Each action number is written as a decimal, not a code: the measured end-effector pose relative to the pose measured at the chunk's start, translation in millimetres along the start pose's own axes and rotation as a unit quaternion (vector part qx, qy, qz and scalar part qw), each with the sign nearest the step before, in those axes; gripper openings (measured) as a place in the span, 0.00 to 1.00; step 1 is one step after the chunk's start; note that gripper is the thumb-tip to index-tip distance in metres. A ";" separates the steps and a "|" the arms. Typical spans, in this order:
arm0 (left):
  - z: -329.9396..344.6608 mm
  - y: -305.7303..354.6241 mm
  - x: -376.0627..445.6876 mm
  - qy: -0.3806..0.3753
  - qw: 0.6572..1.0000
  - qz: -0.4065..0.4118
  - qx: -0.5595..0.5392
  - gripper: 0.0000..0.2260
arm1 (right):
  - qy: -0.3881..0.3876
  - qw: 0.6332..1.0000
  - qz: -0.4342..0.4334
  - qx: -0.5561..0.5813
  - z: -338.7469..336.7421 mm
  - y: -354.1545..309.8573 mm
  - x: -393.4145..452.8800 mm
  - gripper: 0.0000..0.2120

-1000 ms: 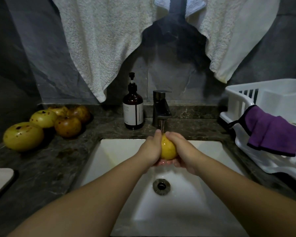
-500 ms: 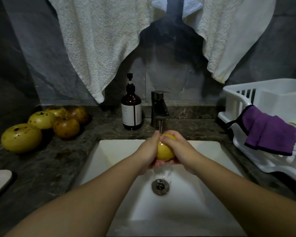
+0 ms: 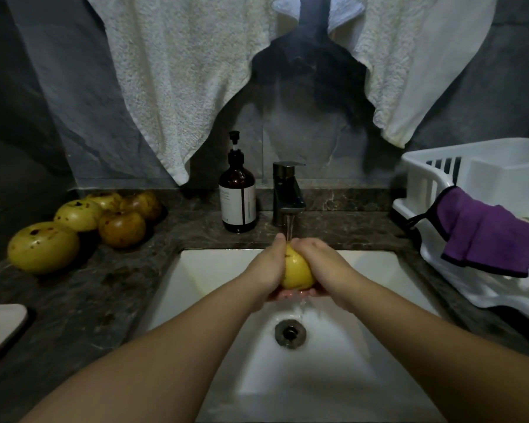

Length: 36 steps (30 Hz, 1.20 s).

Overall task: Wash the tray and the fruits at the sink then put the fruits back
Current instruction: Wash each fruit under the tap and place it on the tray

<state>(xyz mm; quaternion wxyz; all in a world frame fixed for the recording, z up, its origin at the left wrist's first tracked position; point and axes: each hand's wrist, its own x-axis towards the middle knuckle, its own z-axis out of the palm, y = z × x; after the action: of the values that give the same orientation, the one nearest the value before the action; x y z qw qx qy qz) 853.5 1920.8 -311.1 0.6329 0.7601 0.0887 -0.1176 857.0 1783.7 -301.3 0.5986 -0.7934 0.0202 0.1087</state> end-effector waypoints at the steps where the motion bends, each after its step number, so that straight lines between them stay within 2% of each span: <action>1: 0.0 0.4 -1.0 -0.001 1.000 -0.008 -0.003 0.27 | 0.003 1.000 -0.012 -0.009 -1.0 0.1 -0.8 0.16; 5: 1.9 -1.9 2.9 0.030 0.996 0.059 0.061 0.28 | -0.033 0.998 0.056 0.010 -2.6 -1.6 -4.6 0.27; 9: 5.0 -1.1 -0.1 -0.001 0.999 0.035 0.030 0.30 | -0.005 1.000 -0.009 0.011 -4.4 -0.5 -3.0 0.18; 13: 5.2 -1.3 3.6 0.056 0.991 0.083 0.084 0.30 | -0.001 0.997 0.058 0.051 0.3 -2.1 -3.8 0.25; 17: 3.7 -1.1 -2.4 0.004 0.999 0.017 0.030 0.29 | 0.003 1.000 -0.018 -0.002 -0.1 0.2 -1.3 0.17; 21: 2.8 -2.0 2.6 0.041 0.992 0.067 0.095 0.30 | -0.032 0.997 0.065 0.033 -1.0 -0.7 -3.9 0.25; 25: 4.4 -0.1 -3.1 -0.020 1.000 0.017 0.016 0.29 | -0.009 1.000 0.000 -0.001 -6.1 1.1 -1.2 0.18; 28: 2.1 -0.4 1.8 0.028 0.996 0.064 0.051 0.28 | -0.035 0.995 0.081 0.046 -2.3 2.0 -1.8 0.29; 29: 1.4 -0.3 1.4 0.028 0.996 0.068 0.049 0.28 | -0.030 0.995 0.080 0.053 -1.2 2.0 -1.5 0.30; 33: -0.2 0.7 -1.2 -0.024 0.999 0.024 -0.010 0.27 | 0.005 1.000 -0.021 -0.003 -2.2 1.4 0.5 0.22; 36: 1.8 -1.9 3.4 0.011 0.998 0.060 0.035 0.29 | -0.026 0.998 0.055 0.031 -2.2 1.1 -1.1 0.24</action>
<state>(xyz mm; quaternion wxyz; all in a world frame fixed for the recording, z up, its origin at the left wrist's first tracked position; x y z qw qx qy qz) 856.2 1919.3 -314.1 0.6110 0.7868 0.0458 -0.0740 856.1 1781.1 -301.6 0.6166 -0.7689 0.0512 0.1612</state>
